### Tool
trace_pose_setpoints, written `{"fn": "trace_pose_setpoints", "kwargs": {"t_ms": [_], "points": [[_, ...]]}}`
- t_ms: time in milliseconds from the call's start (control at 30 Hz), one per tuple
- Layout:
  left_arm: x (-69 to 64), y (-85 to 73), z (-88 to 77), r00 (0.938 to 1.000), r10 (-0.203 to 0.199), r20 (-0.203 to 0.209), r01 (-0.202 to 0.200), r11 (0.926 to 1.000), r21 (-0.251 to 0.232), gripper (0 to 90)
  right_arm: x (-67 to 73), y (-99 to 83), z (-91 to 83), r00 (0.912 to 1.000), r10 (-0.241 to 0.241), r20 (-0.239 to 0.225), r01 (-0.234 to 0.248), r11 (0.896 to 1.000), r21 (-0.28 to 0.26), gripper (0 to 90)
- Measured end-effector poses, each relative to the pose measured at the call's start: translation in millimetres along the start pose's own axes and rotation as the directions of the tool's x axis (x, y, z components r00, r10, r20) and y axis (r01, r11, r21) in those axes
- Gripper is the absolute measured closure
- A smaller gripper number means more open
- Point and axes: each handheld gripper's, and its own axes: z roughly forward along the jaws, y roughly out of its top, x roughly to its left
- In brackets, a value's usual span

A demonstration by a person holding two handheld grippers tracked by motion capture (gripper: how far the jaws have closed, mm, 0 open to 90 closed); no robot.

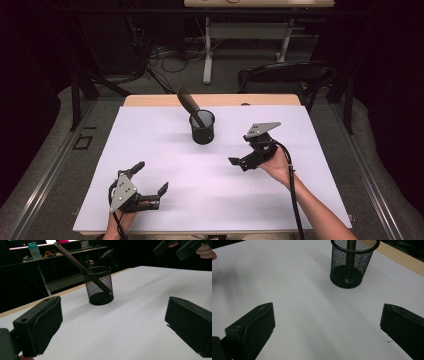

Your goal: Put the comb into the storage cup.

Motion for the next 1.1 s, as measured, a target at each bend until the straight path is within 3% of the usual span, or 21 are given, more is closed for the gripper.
{"fn": "trace_pose_setpoints", "kwargs": {"t_ms": [500, 1100], "points": [[-0.2, 0.1, -0.3, 1.0, 0.002, -0.001, -0.002, 1.0, 0.002, 1.1, 4.6, -23.7, -23.4, 0.9996, 0.016, 0.022, -0.017, 1.0, 0.01, 0.0], [-0.3, -0.1, -0.3, 1.0, -0.001, 0.0, 0.001, 1.0, 0.003, 1.1, 13.4, -52.2, -38.6, 0.9988, 0.031, 0.039, -0.031, 0.999, 0.011, 0.0]]}}
